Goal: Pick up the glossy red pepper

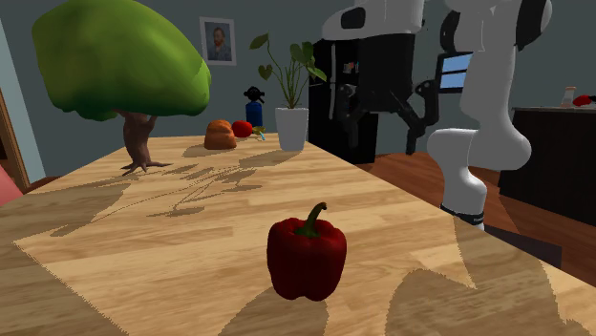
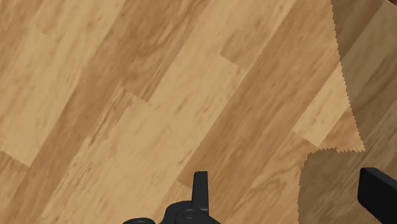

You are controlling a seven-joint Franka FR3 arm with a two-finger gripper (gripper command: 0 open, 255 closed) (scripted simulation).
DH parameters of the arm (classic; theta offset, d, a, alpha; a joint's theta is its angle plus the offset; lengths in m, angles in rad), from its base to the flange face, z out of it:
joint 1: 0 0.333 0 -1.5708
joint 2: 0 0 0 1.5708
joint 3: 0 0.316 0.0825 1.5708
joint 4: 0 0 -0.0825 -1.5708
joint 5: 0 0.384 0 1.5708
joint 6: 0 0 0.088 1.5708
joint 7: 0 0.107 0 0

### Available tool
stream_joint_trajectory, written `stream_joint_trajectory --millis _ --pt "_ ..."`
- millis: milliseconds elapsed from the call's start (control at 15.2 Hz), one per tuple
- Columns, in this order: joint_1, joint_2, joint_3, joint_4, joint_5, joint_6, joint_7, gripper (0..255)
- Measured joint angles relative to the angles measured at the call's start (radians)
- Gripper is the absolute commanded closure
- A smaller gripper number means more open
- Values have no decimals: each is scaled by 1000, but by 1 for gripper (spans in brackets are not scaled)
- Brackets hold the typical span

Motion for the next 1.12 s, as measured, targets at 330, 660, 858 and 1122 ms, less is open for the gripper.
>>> stream_joint_trajectory --millis 330,660,858,1122 --pt "-12 214 -10 240 33 -33 -76 0" --pt "-27 410 -6 480 59 -85 -129 0" --pt "-28 423 -5 463 61 -55 -134 0" --pt "-28 424 -5 413 62 -5 -137 0"
